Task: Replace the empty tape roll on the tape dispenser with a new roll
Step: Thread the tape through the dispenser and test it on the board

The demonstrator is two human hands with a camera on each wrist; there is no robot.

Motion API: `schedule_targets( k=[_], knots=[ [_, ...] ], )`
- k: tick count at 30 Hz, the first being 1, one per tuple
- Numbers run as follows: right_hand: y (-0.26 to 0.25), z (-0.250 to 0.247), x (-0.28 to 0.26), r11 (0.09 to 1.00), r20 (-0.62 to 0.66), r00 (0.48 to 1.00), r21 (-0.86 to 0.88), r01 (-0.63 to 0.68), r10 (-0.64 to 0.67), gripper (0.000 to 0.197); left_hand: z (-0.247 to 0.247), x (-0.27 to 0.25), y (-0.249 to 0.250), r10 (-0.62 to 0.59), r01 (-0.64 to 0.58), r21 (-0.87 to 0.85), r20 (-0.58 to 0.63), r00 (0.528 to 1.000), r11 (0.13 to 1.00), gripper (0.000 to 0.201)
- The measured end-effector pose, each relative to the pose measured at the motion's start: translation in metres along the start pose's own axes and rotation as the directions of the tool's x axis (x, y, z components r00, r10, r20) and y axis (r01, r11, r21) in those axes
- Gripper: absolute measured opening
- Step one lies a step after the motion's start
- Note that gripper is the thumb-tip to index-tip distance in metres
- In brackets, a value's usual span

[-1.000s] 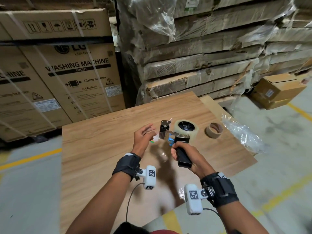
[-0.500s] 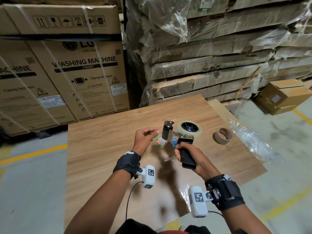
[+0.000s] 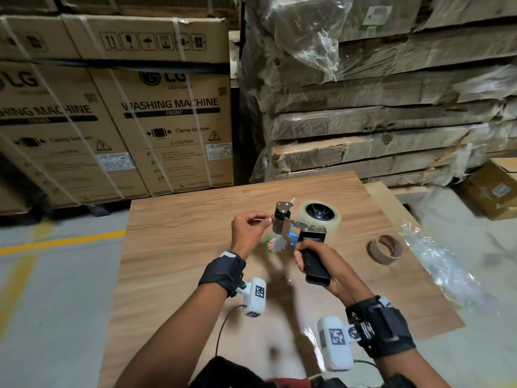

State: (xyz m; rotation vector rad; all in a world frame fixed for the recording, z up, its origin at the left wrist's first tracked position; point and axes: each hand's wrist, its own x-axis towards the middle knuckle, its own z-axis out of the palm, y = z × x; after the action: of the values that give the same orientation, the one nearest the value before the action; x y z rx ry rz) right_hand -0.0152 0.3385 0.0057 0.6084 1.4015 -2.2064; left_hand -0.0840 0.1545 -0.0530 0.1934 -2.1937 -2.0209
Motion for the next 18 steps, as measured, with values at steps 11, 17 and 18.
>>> schedule_targets(
  k=[11,17,18],
  knots=[
    [-0.04,-0.041,0.013,0.999,0.065,0.998,-0.042,0.002,0.001,0.009,0.06,-0.008,0.018,0.142,-0.139,0.171,-0.007,0.99,0.975,0.03],
    [-0.052,-0.065,0.024,0.997,0.071,0.997,-0.065,-0.036,0.041,0.015,0.089,-0.011,0.024,0.163,-0.161,0.261,0.012,0.986,0.952,0.036],
    [-0.054,-0.069,0.025,0.997,0.073,0.996,-0.059,-0.043,0.047,0.014,0.092,-0.011,0.026,0.151,-0.151,0.256,0.02,0.988,0.955,0.038]
  ],
)
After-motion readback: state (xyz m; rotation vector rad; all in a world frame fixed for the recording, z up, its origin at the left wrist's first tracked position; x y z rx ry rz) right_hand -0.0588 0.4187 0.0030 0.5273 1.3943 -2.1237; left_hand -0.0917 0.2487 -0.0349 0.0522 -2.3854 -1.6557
